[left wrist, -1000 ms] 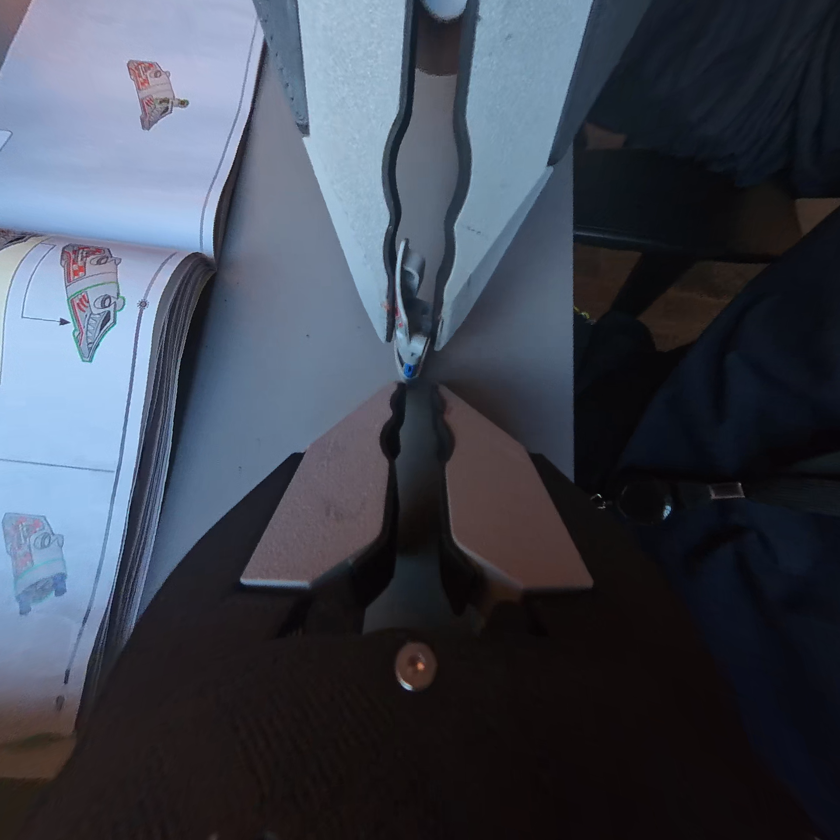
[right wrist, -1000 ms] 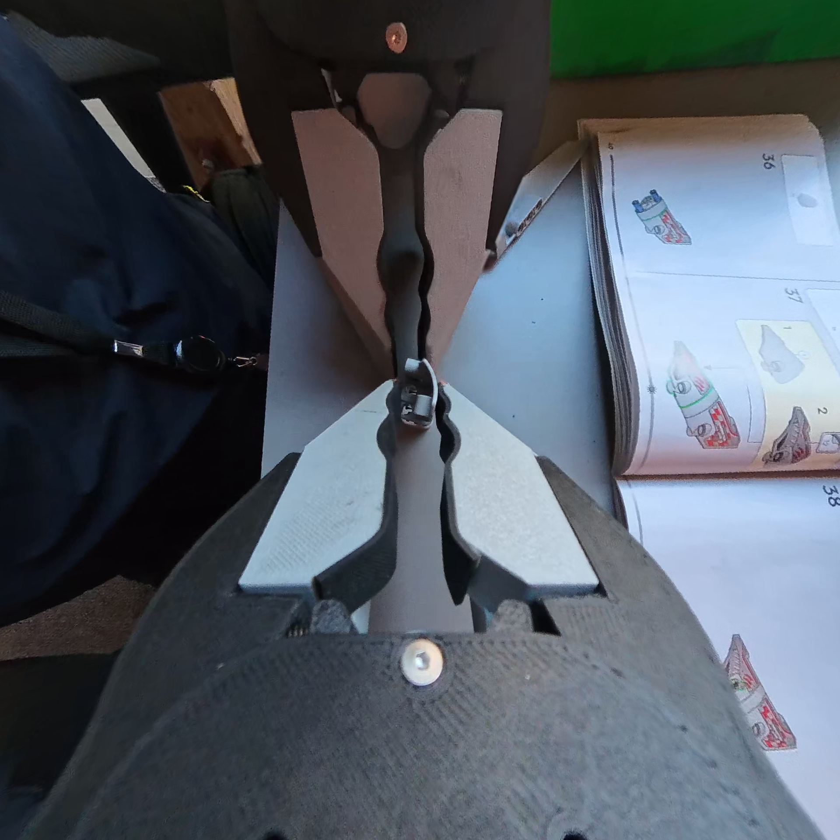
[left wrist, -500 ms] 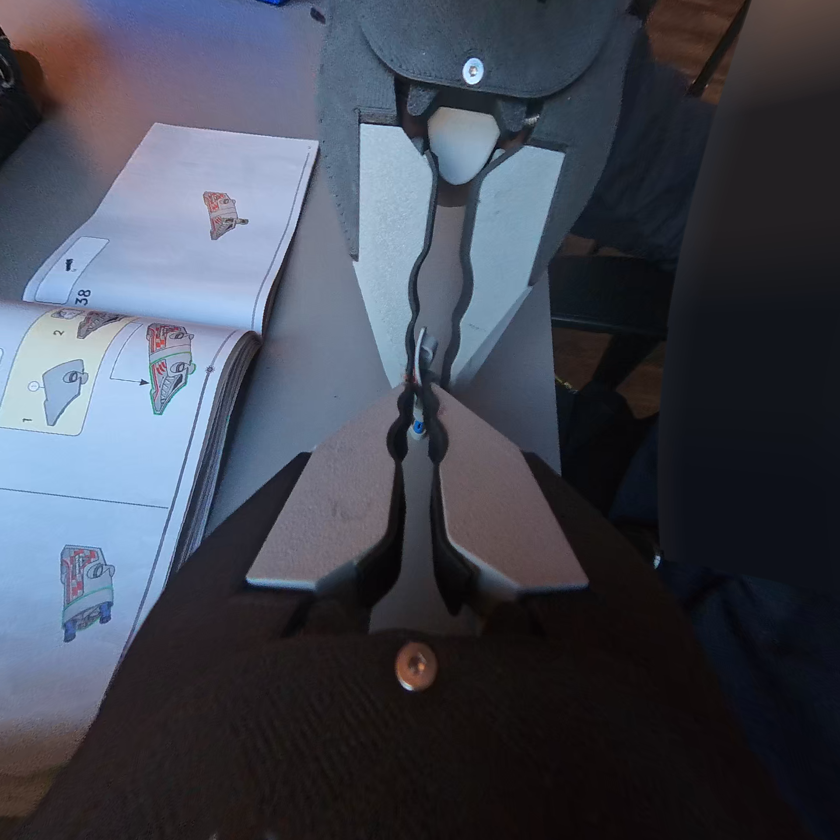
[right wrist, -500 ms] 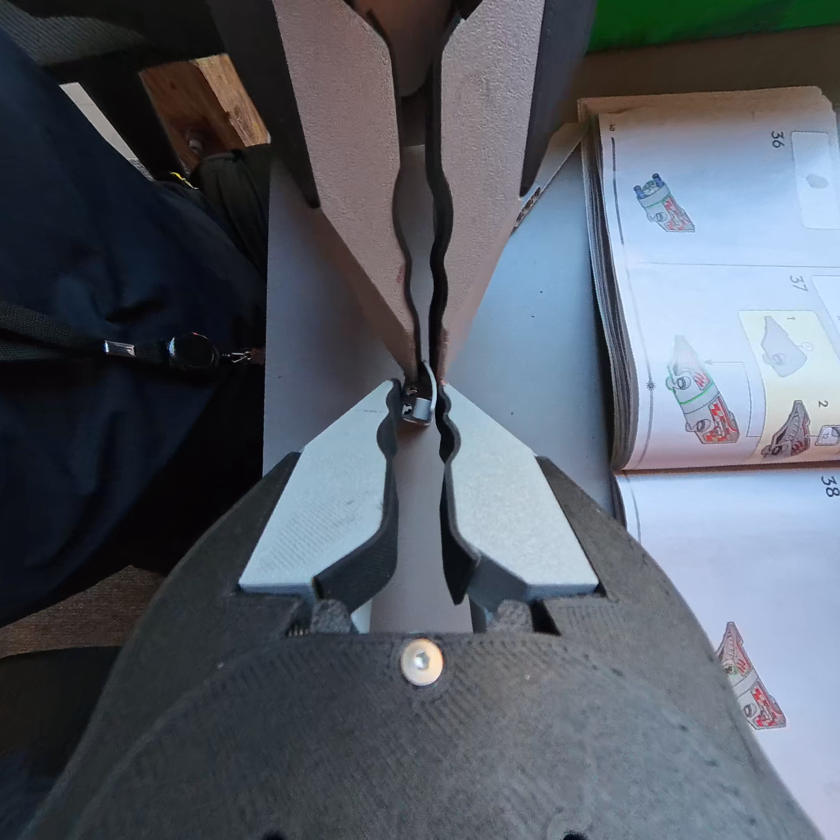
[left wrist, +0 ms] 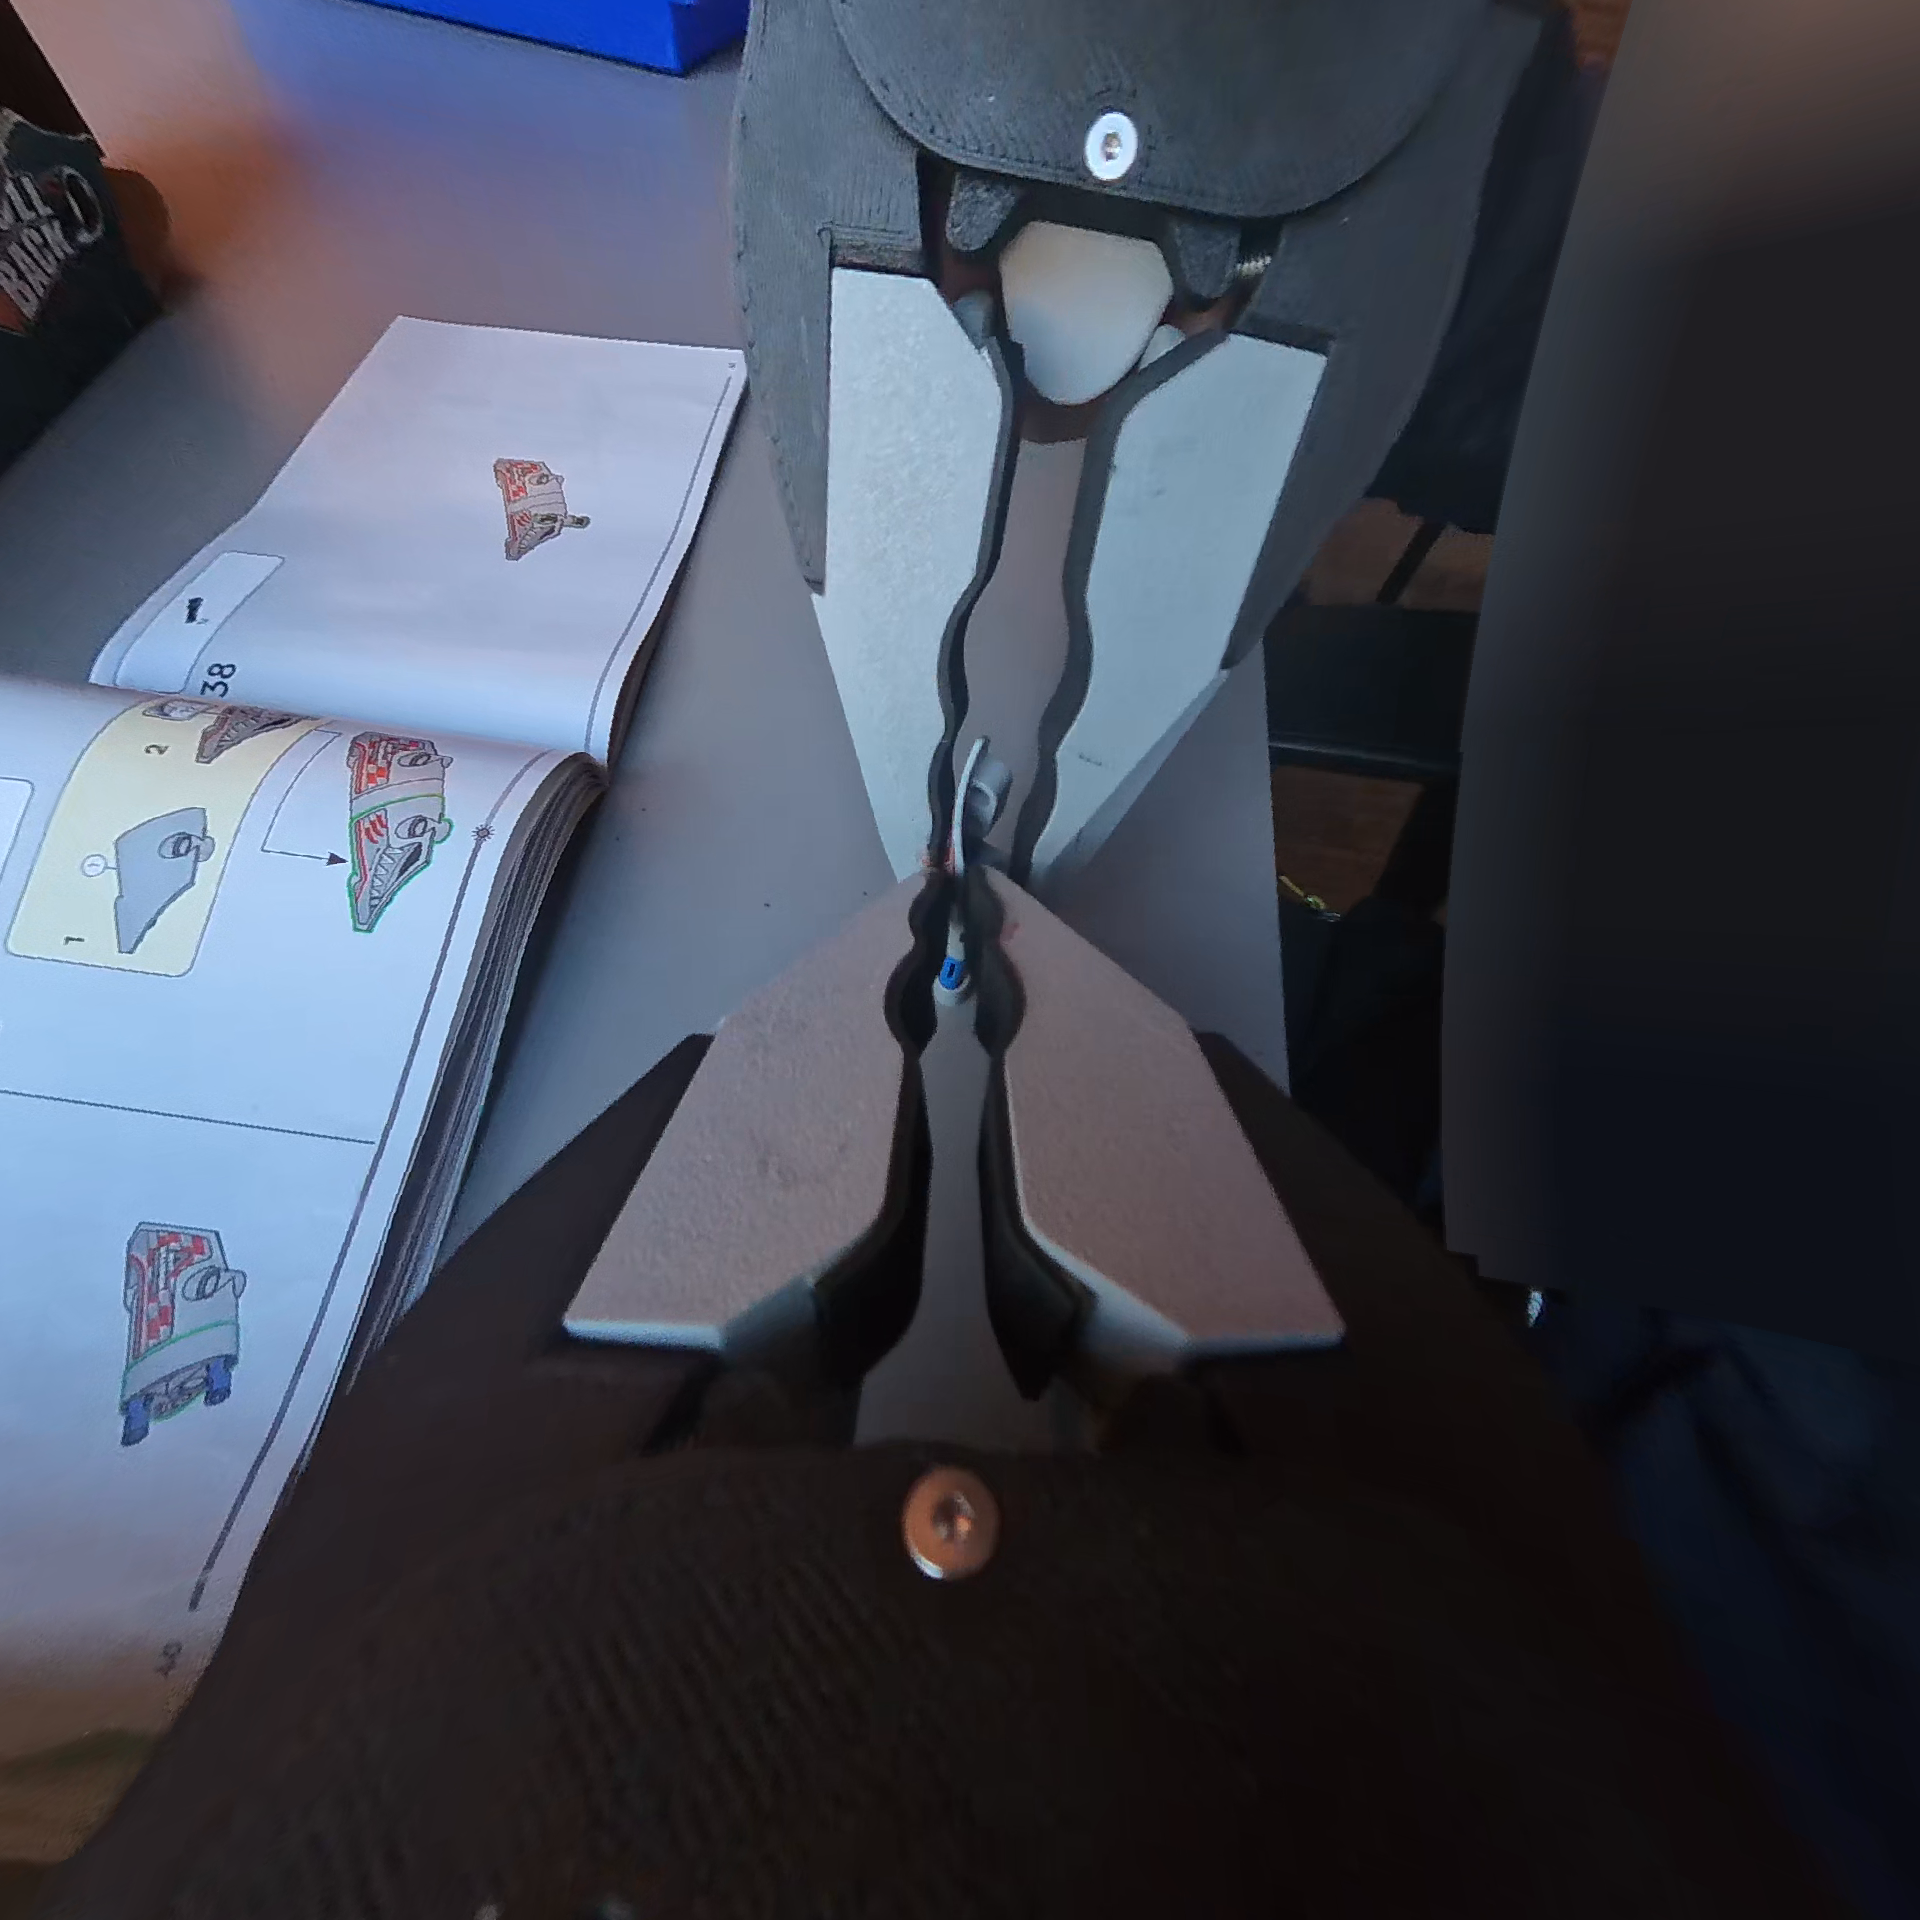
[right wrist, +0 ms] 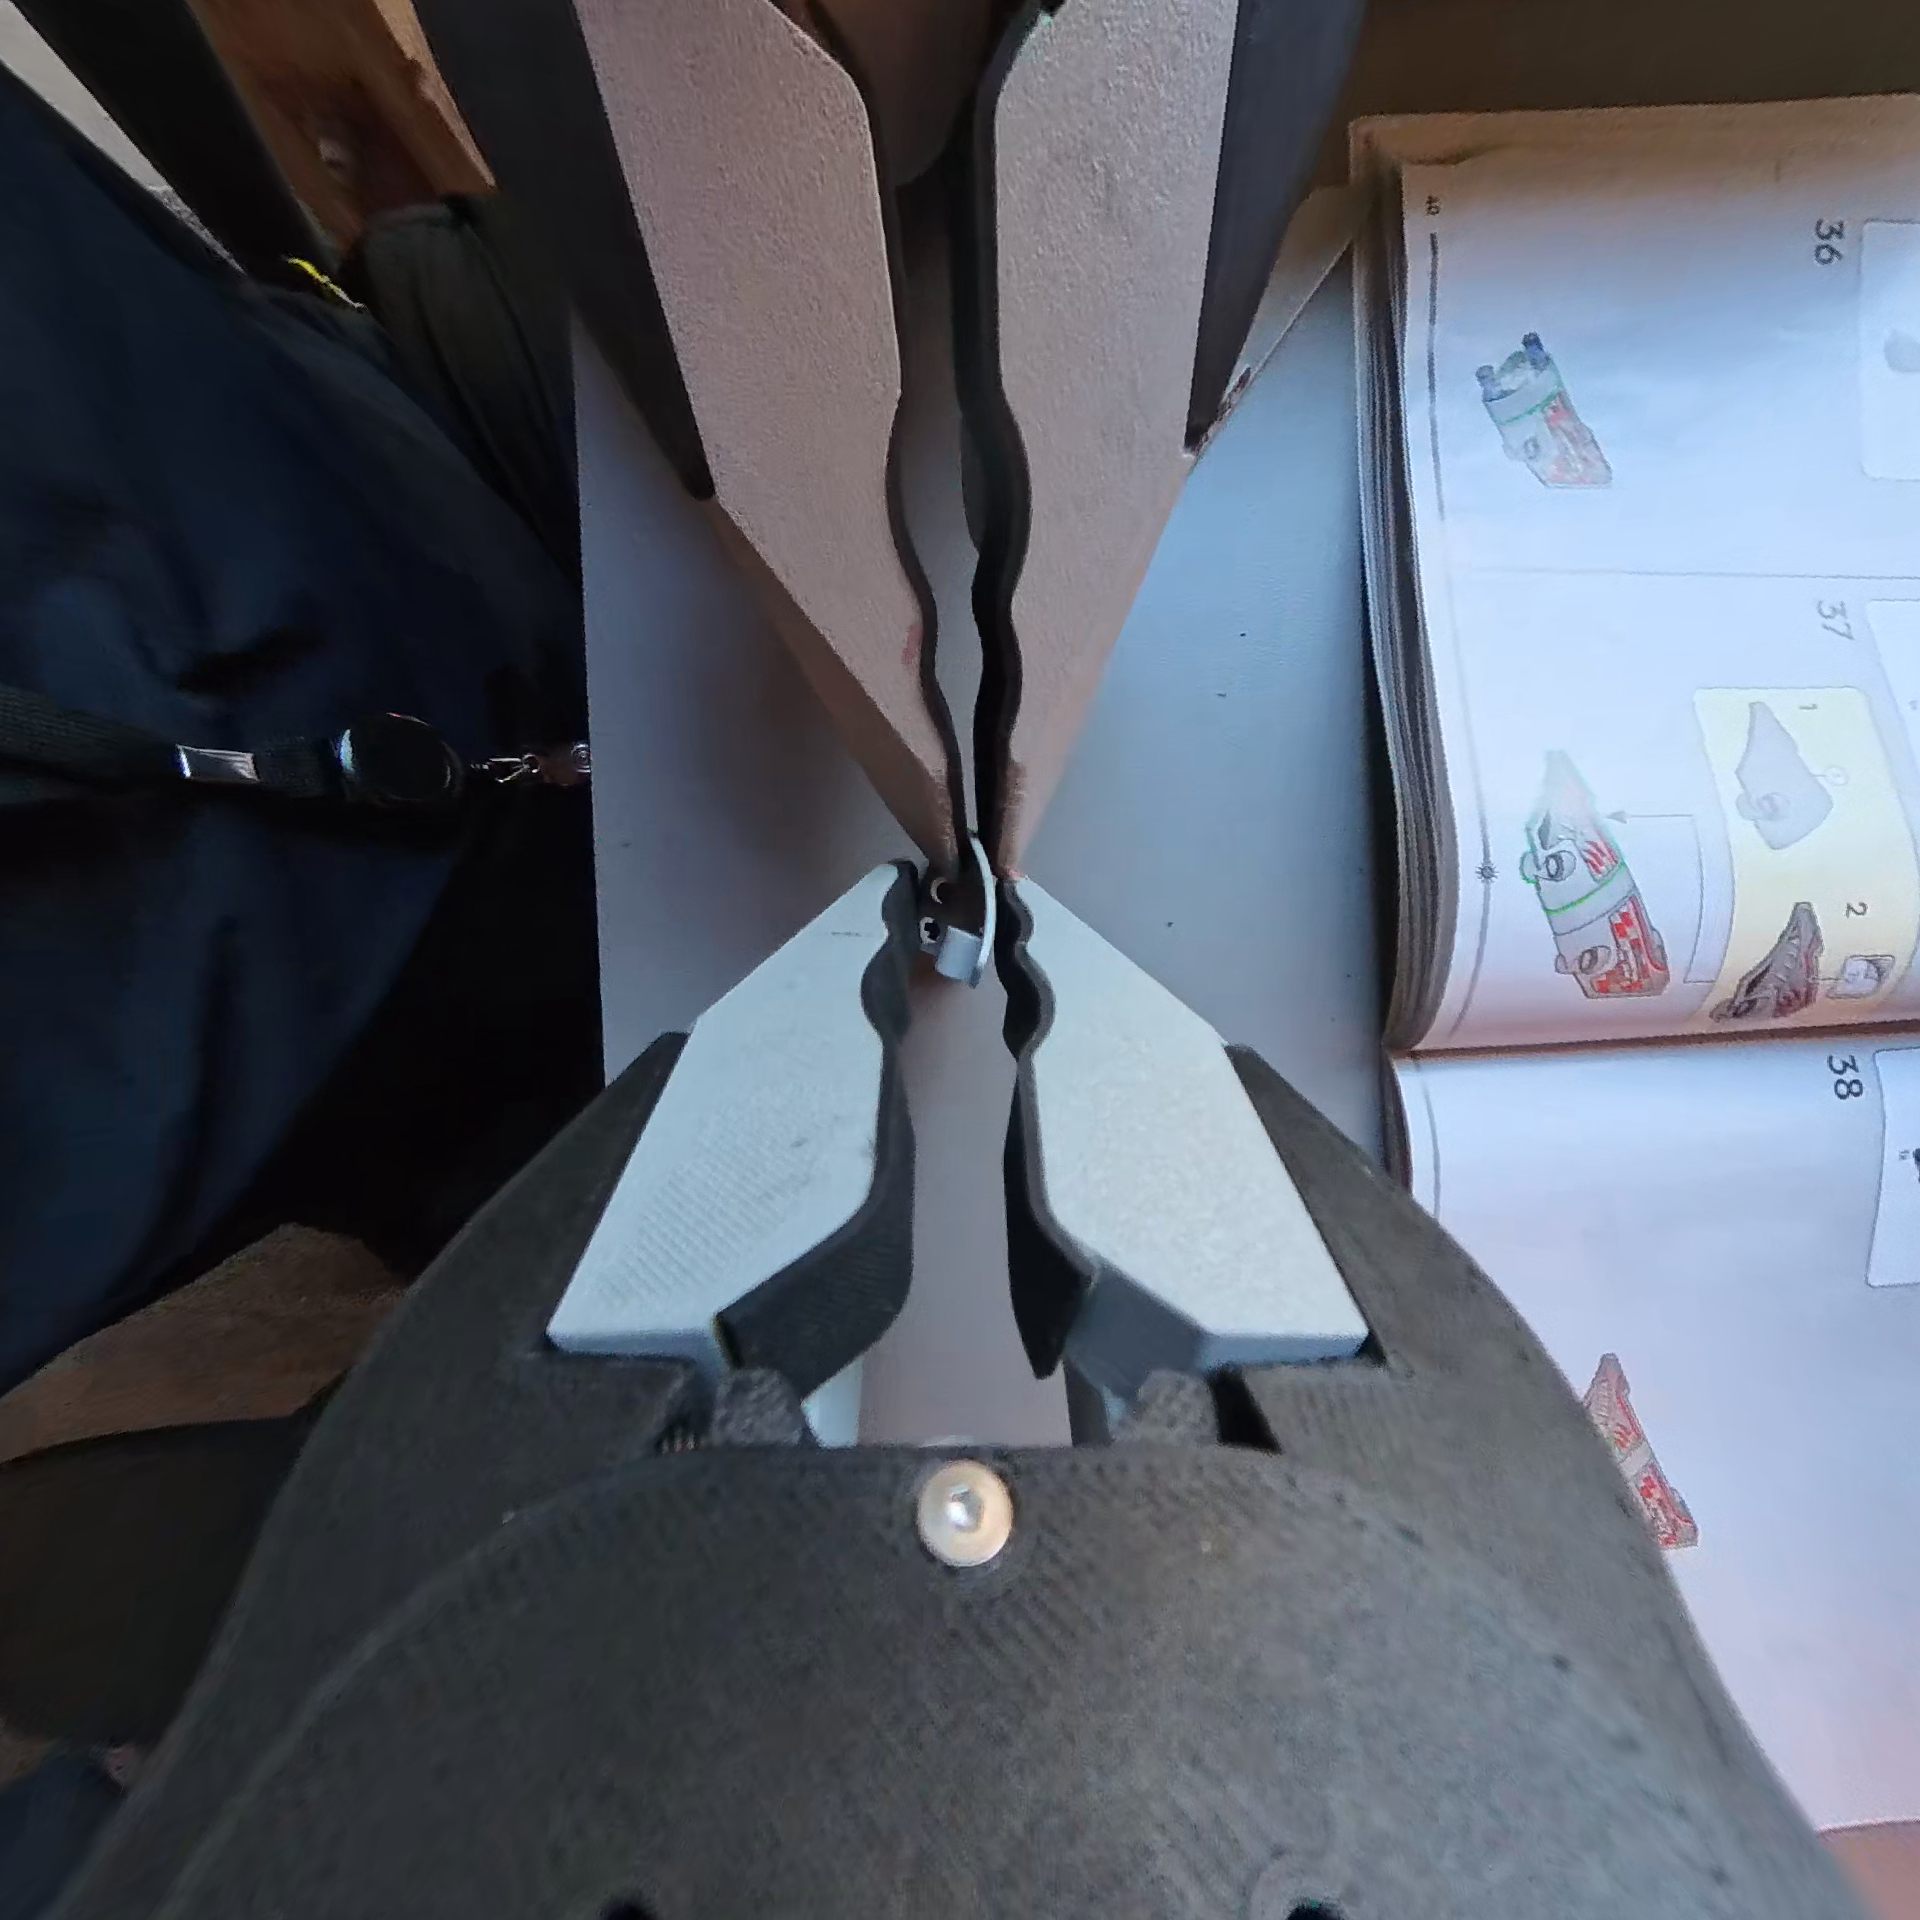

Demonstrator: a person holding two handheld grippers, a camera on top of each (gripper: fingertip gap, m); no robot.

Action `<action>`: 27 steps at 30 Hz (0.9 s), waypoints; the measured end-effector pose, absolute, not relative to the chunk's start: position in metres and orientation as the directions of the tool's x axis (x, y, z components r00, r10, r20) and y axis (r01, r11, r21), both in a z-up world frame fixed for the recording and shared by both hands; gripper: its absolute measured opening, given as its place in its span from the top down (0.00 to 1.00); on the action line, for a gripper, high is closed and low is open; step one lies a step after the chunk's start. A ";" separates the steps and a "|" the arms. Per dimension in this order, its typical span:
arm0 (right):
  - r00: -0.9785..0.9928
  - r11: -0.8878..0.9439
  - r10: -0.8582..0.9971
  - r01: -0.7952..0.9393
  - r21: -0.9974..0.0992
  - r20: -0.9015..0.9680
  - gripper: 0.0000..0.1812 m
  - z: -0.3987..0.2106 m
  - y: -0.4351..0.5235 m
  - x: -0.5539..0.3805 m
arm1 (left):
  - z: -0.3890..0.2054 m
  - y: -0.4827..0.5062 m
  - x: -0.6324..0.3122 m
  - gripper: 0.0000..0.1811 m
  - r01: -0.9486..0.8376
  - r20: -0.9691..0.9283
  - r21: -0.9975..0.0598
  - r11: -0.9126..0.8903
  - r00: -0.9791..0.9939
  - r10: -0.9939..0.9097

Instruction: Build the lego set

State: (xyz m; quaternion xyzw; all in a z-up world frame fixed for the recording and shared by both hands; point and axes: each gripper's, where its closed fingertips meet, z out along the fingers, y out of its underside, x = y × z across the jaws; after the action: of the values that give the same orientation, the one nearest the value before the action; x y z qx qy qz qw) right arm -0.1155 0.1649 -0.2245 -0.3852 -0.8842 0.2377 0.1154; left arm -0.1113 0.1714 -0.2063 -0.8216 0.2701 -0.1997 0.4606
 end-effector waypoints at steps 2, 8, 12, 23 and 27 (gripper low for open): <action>-0.679 0.596 0.734 0.629 -0.499 0.022 0.93 -0.225 0.165 -0.116 | -0.206 0.172 -0.112 1.00 -0.252 0.091 -0.864 -0.435 0.774 -0.627; -0.636 0.511 0.770 0.663 -0.548 -0.052 0.93 -0.223 0.166 -0.119 | -0.206 0.174 -0.115 1.00 -0.220 0.124 -0.863 -0.454 0.779 -0.614; -0.582 0.485 0.812 0.646 -0.589 0.029 0.88 -0.204 0.173 -0.121 | -0.206 0.173 -0.114 1.00 -0.224 0.125 -0.864 -0.452 0.774 -0.621; -0.568 0.476 0.823 0.676 -0.562 0.014 0.97 -0.209 0.173 -0.114 | -0.206 0.173 -0.114 1.00 -0.224 0.121 -0.865 -0.450 0.777 -0.618; -0.578 0.509 0.815 0.690 -0.514 0.031 0.97 -0.211 0.174 -0.114 | -0.206 0.174 -0.116 1.00 -0.217 0.133 -0.863 -0.456 0.774 -0.619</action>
State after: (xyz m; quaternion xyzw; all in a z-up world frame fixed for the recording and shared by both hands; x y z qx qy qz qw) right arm -0.1144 0.1745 -0.2107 -0.4387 -0.8580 0.2301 0.1359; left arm -0.1157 0.1735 -0.2059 -0.8243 0.2534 -0.2206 0.4558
